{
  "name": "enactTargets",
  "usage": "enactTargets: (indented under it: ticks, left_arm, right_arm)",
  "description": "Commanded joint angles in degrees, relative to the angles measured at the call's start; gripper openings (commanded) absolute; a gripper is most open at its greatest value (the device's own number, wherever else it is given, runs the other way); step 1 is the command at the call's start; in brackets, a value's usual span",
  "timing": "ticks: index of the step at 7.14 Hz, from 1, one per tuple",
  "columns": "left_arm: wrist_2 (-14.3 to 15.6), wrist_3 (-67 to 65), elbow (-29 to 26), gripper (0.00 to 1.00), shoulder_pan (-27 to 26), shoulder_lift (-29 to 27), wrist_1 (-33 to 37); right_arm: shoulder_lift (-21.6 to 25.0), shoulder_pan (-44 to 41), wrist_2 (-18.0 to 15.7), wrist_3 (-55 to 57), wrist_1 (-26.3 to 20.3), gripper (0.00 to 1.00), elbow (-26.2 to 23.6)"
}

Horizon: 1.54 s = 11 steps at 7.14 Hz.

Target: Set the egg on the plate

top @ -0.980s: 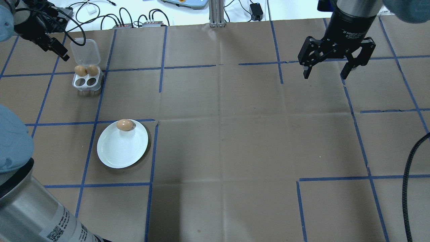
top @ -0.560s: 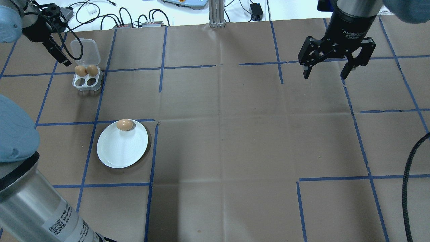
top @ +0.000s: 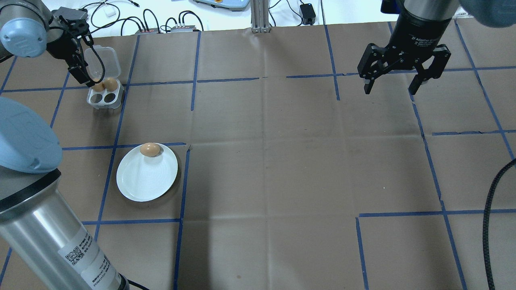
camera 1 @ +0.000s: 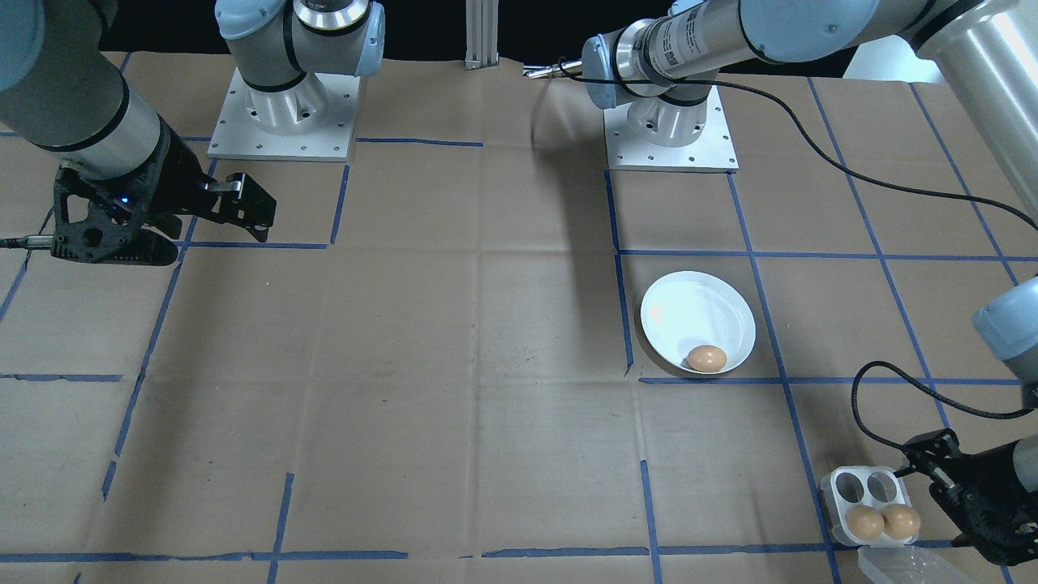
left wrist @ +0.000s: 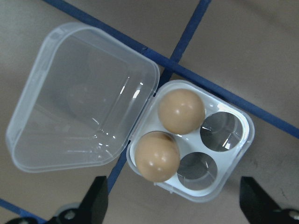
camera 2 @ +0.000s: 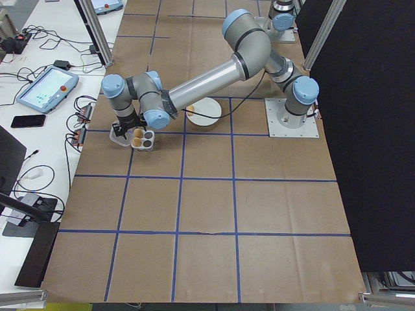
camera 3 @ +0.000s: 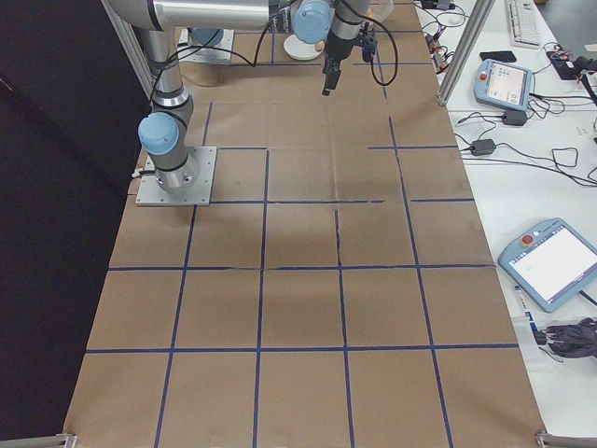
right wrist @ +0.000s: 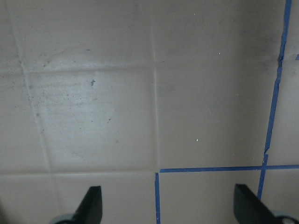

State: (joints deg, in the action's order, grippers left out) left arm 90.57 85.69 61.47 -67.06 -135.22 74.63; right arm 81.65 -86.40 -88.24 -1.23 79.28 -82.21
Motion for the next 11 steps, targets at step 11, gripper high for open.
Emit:
enactTargets:
  ticks: [11]
  left_arm:
    - [0.14, 1.06, -0.21, 0.66, 0.17, -3.04, -3.0]
  right_arm:
    - [0.0, 0.0, 0.0, 0.0, 0.0, 1.0, 0.04]
